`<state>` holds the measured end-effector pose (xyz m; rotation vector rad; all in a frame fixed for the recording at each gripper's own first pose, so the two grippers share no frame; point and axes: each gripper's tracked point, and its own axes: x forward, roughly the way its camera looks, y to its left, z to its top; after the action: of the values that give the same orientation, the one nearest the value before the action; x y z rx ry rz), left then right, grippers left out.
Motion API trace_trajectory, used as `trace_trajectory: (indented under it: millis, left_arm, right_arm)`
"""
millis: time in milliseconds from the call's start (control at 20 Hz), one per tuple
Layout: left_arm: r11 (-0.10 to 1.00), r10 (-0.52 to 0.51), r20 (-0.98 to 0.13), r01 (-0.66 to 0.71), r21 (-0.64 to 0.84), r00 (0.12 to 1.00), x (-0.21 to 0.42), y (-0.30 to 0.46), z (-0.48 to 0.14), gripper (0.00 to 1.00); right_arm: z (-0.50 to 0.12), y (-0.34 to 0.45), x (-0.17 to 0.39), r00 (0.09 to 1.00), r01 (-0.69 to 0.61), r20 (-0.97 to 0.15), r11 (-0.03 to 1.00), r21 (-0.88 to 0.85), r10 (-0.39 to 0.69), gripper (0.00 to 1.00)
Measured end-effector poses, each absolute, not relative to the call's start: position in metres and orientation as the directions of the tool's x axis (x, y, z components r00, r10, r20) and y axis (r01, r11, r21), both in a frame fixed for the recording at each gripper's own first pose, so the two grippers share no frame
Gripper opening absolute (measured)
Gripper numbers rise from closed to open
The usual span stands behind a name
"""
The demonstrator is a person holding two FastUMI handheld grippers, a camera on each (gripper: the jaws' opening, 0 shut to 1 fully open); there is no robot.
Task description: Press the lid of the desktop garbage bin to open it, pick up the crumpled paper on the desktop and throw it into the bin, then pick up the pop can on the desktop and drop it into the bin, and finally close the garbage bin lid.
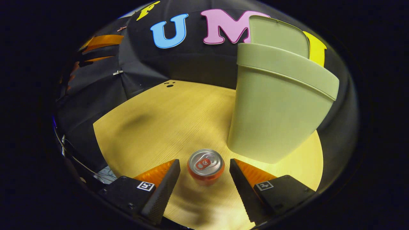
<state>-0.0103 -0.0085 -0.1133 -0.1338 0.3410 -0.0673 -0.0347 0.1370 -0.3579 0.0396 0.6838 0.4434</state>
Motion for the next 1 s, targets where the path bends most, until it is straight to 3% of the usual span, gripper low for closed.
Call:
trace_trajectory:
  millis: [500, 650, 1000]
  left_arm:
    - [0.991, -0.033, -0.356, -0.014, -0.130, 0.934, -0.018, -0.002, -0.120, 0.95]
    - [0.989, -0.041, -0.361, -0.012, -0.144, 0.932, -0.018, -0.004, -0.122, 0.95]
    - [0.988, -0.056, -0.369, -0.002, -0.155, 0.928, -0.016, -0.009, -0.127, 0.95]
  right_arm:
    - [-0.383, 0.145, -0.030, 0.628, -0.374, -0.655, 0.902, 0.218, 0.419, 0.94]
    - [-0.384, 0.144, -0.029, 0.634, -0.365, -0.657, 0.907, 0.212, 0.408, 0.85]
    - [-0.362, 0.138, -0.029, 0.660, -0.348, -0.629, 0.909, 0.228, 0.411, 0.84]
